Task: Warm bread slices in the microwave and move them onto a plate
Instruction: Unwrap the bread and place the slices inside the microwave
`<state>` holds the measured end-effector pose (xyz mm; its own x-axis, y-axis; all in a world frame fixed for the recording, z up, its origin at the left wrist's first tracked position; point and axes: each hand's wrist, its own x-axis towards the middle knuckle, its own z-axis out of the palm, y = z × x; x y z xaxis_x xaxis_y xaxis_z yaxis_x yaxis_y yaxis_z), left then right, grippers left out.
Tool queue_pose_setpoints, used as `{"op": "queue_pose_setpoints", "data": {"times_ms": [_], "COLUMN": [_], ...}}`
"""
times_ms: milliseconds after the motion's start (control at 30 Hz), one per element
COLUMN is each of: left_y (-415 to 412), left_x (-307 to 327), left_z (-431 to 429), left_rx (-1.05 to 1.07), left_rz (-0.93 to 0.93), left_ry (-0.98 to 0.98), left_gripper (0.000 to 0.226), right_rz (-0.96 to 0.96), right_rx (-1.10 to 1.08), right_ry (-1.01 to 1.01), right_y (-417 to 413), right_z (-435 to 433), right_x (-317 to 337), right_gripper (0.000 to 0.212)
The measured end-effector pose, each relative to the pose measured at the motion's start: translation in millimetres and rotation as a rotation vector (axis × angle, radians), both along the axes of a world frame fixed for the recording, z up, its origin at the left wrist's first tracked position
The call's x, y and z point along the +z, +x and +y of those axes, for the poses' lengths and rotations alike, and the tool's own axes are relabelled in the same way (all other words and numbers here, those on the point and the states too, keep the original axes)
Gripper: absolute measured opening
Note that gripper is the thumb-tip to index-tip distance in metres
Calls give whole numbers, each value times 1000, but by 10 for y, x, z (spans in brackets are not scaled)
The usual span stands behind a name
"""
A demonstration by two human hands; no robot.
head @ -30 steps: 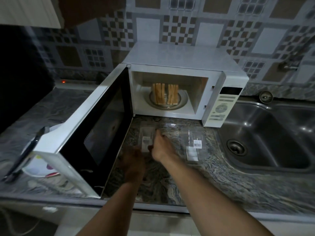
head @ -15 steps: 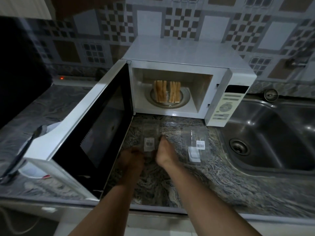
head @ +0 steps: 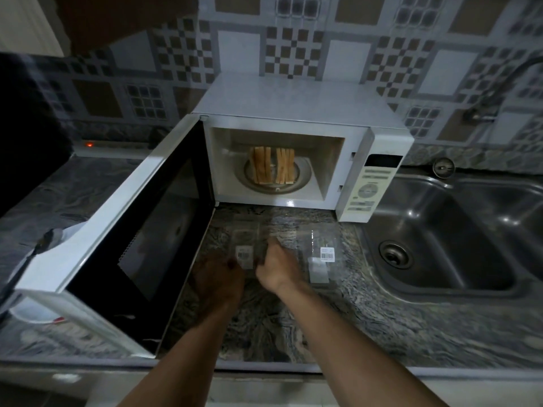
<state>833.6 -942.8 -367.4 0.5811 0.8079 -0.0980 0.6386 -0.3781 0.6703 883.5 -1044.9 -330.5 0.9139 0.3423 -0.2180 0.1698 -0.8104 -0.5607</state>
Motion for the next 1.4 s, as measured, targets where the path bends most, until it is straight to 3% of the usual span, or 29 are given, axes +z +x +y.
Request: {"op": "queue_pose_setpoints", "data": {"times_ms": [100, 200, 400, 467, 567, 667, 733, 900, 1133, 1400], "left_y": [38, 123, 327, 399, 443, 434, 436, 442, 452, 452], "left_x": [130, 272, 464, 478, 399, 307, 257, 107, -49, -114], "left_z": [-121, -287, -592, -740, -905, -982, -1024, -1027, -966, -976], "left_rx": [21, -143, -375, -433, -501, -510, -518, -471, -350, -298], "left_rz": [-53, -284, -191, -175, -124, -66, -45, -27, -37, -71], "left_ry": [79, 12, 67, 22, -34, -107, -128, -154, -176, -232], "left_gripper": [35, 35, 11, 15, 38, 45, 43, 40, 30, 37], "right_rz": [-104, -208, -350, -358, -312, -184, -98, 42, 84, 105], "right_rx": [31, 73, 147, 114, 7, -92, -116, -119, -107, -158], "right_ry": [-34, -82, -149, -138, -123, -123, -124, -96, -58, 38], "right_y": [56, 142, 349, 419, 462, 497, 526, 504, 526, 534], "right_z": [-92, -267, -667, -814, -1015, -1174, -1248, -1266, -1191, -1157], "right_x": [168, 383, 645, 622, 545, 452, 348, 81, -185, -310], "right_gripper": [34, 32, 37, 41, 52, 64, 68, 41, 65, 58]}}
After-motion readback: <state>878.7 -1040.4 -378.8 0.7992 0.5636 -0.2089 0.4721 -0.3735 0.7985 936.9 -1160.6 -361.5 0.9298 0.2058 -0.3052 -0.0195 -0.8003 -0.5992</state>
